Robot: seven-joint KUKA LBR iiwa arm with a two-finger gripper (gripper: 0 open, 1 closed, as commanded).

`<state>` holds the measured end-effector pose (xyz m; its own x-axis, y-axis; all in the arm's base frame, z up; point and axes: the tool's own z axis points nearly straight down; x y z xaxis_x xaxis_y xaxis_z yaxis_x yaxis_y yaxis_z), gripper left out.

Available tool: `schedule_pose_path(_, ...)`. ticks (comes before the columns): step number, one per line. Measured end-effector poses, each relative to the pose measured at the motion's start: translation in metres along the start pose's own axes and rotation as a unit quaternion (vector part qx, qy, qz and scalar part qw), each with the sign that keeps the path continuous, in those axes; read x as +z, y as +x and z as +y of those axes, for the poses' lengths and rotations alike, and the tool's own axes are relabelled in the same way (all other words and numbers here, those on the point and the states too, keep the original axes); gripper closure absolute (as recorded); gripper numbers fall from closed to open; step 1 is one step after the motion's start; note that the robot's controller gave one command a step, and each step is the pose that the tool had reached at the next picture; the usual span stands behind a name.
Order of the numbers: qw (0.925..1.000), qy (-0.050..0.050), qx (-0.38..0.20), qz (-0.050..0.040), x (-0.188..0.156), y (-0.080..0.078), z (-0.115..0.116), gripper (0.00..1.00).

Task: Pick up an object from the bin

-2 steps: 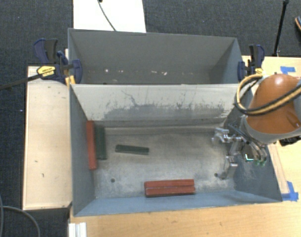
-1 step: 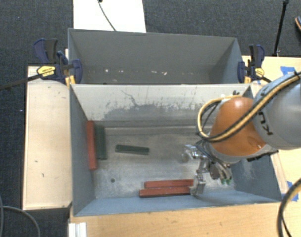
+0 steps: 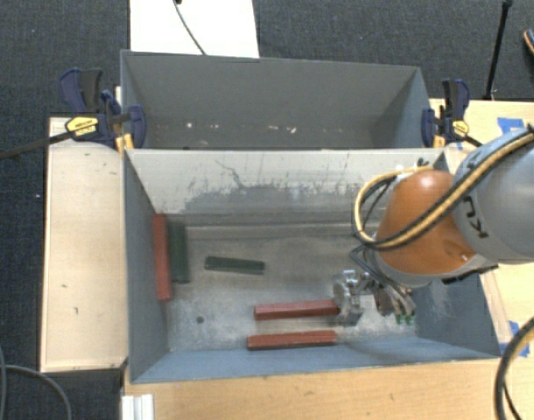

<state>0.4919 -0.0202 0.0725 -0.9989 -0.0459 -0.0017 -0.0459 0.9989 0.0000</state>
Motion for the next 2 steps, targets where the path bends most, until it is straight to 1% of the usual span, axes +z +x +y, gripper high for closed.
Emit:
schedule_pose_path(1, 0.9858, 0.001, -0.168, -0.0043, -0.122, -0.054, -0.010, 1.00)
schedule_pose_path(2, 0.9565, 0.001, -0.292, -0.0027, -0.192, -0.045, -0.028, 1.00)
